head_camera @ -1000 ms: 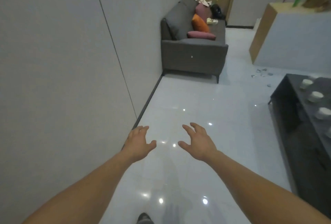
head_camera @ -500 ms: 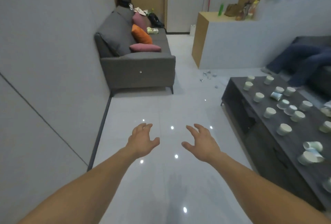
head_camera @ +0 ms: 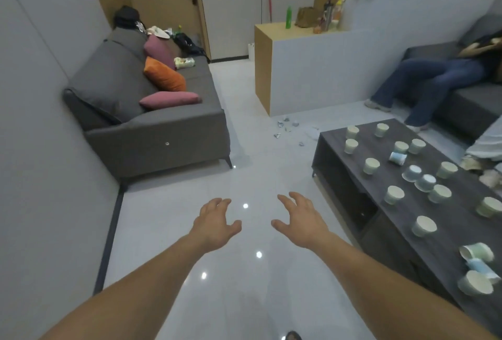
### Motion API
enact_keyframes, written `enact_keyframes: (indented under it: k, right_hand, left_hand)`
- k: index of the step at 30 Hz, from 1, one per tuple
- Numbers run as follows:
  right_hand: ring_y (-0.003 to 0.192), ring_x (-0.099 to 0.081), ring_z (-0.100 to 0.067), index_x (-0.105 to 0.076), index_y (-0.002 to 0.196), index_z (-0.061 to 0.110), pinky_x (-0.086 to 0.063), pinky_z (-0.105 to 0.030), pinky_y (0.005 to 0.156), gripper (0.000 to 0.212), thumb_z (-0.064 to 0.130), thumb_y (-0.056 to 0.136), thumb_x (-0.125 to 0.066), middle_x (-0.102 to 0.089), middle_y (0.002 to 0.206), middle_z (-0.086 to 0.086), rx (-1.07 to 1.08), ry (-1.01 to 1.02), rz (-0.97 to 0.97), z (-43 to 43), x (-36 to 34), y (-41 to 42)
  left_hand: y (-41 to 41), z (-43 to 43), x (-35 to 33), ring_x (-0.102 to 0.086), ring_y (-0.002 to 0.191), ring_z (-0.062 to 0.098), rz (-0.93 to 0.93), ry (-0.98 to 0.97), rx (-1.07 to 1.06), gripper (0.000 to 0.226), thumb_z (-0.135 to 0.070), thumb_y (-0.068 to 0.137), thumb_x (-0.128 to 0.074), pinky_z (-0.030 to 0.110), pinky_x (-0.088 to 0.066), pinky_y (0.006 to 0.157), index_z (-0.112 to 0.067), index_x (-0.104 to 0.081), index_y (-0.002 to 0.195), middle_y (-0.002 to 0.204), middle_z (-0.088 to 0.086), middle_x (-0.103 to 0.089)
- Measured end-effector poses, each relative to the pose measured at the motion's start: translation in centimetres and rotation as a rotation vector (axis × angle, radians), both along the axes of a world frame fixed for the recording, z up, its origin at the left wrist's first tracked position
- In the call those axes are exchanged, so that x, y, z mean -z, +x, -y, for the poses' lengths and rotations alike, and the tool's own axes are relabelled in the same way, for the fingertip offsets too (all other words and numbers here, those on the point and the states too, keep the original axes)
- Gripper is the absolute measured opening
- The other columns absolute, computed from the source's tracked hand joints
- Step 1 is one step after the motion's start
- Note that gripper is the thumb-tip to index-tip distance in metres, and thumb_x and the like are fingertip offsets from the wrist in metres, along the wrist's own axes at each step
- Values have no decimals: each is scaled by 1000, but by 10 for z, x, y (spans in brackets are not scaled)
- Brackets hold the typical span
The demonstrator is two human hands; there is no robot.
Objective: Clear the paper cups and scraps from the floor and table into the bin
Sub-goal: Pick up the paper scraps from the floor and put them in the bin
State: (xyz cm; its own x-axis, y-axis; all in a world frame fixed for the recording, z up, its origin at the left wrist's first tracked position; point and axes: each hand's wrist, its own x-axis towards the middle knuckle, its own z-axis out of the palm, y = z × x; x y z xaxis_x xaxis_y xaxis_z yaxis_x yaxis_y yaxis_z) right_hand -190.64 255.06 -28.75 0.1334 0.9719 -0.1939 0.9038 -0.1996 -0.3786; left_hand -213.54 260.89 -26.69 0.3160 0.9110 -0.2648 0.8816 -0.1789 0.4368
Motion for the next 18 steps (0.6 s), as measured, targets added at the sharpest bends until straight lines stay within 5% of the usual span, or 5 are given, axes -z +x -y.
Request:
enact_keyframes:
  k: [18]
  right_hand:
    - [146, -12, -22, -21, 152, 32, -26, -42, 115, 72, 58, 92, -50, -13, 160, 2, 87, -7, 74, -327, -5, 164]
  left_hand:
    - [169, -350, 24, -15, 143, 21, 114, -43, 48, 71, -47, 89, -52, 39, -24, 115, -21, -24, 149, 156, 0, -20]
